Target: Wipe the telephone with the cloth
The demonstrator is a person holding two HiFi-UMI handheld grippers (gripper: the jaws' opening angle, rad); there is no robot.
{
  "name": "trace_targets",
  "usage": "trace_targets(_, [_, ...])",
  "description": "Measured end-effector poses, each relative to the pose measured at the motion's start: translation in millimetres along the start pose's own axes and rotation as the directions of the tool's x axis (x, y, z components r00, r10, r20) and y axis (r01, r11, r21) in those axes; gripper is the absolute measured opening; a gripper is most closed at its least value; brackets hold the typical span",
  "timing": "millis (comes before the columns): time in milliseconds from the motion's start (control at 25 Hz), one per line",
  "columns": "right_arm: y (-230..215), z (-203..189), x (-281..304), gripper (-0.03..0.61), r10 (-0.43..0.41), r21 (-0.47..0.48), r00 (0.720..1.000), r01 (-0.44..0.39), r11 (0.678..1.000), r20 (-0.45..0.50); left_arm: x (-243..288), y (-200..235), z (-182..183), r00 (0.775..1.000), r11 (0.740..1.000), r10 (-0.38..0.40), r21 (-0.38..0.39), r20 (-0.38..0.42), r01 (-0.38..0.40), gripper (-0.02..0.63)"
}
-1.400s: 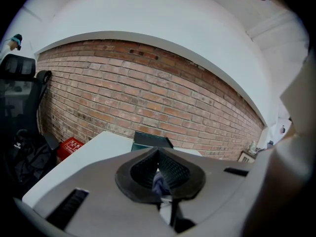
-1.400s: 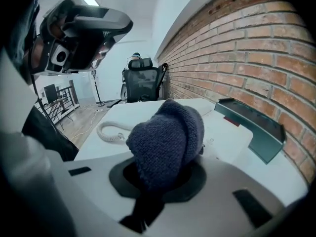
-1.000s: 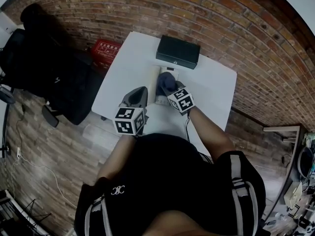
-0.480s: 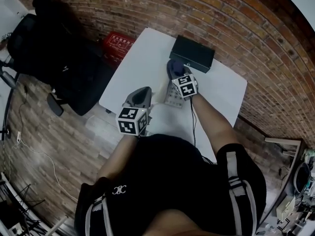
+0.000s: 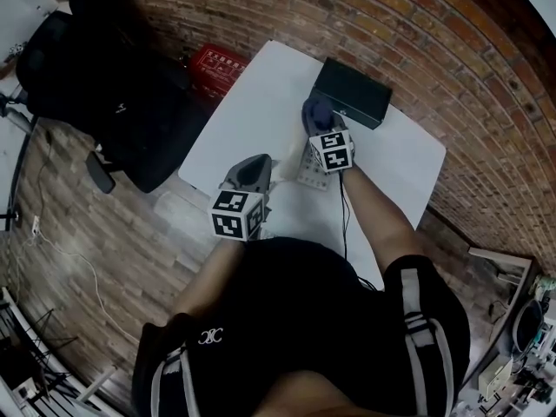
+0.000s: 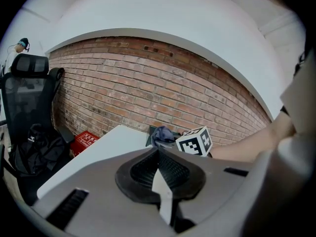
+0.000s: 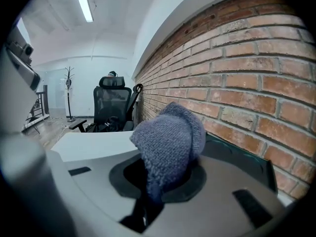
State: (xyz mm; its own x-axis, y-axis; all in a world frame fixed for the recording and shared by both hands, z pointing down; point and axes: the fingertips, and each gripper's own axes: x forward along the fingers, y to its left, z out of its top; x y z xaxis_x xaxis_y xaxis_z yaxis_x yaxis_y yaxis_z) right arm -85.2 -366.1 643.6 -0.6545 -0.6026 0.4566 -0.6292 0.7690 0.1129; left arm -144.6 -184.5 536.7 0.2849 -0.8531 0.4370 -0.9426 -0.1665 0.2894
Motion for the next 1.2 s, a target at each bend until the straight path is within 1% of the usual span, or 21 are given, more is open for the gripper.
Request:
trace_targets(200, [14,8,5,0.032,0.036,-0.047,0.999,-0.035,0.998,0.027,-1,2,-5,1.0,1.0,0.013,-0.005,-0.014,-0.013,-0.005])
trace_targets(440, [37,16,3,0.032,0.099,-0.1,0.995,-0.096,0.99,0.023,-5,9,-6,0.999,0.999,0.045,-0.023,-0.008,-0.046,-0.005])
trace_targets(680, [59,17,3,0.032,0.147,-0.202,0.989,-0.144,0.969,-0.001,-7,9,-9,0.999,0.998,0.051,-0.028,-0.008,-0.051,-0.005])
trace_targets(800, [64,12,-1,0.032,0.161,-0.207,0.987,-0.16,0.965,-0.013,-6,6,-9,0.999,0.999,0.048,-0.025,-0.002,-0.048,-0.005])
trace_targets(1000, [85,3,-15,0.032,0.204,-0.248,0.978,-0.206,0.947,-0.034,-8,4,-8,0.999,0.999,0.048,-0.023,0.01,-0.048,-0.005])
trace_targets(1200, [102,-9,-31,0.032,0.21,-0.237,0.976,-0.216,0.947,-0.051,-13,-2,-7,0.998,0.999,0.05,-0.018,0.025,-0.049,-0.005])
